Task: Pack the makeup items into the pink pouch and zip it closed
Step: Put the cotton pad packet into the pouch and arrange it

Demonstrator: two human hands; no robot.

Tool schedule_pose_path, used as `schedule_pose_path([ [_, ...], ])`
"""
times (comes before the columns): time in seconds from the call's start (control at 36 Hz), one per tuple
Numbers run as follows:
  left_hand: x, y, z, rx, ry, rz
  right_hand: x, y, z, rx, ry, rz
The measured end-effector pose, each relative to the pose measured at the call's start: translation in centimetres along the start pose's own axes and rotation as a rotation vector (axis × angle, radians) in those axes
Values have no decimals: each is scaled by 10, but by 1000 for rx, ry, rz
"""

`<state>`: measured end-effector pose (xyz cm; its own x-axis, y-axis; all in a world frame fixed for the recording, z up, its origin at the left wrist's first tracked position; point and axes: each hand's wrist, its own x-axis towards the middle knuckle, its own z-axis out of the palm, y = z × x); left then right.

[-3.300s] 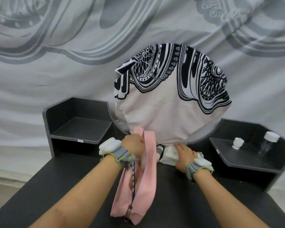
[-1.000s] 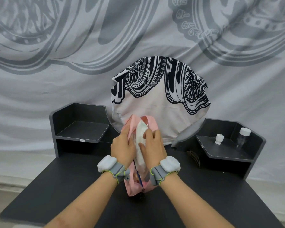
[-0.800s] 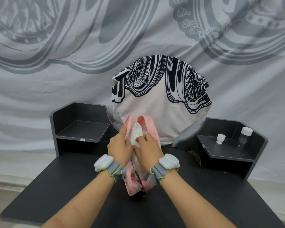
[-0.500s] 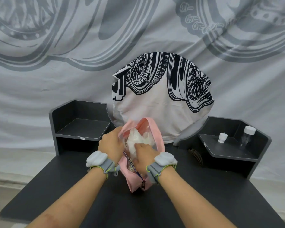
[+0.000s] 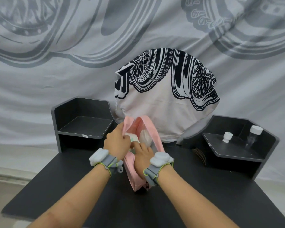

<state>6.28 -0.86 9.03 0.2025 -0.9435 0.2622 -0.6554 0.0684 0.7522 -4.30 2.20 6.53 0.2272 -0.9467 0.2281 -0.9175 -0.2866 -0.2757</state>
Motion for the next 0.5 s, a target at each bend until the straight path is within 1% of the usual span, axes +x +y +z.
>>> schedule_pose_path([
  [0.06,-4,-1,-1,-53,-54,14,3,-1,-2,-90,-84,17],
  [0.08,-6,-1,-1,-78,-78,22,4,0,-5,-98,-134,17],
  [0.14,-9,-1,-1,-129,-122,22,5,5,-8,-30,-205,-1],
  [0.22,-9,1,1,-187,-162,-2,3,11,-16,-37,-302,-136],
  [0.31,-8,5,2,-170,-167,-20,2,14,-25,119,-308,-146],
  [0.42,-8,13,4,-117,-169,-14,7,29,-21,232,-332,-118],
  [0.5,-7,15,3,-86,-203,17,12,36,-20,466,-258,-68],
])
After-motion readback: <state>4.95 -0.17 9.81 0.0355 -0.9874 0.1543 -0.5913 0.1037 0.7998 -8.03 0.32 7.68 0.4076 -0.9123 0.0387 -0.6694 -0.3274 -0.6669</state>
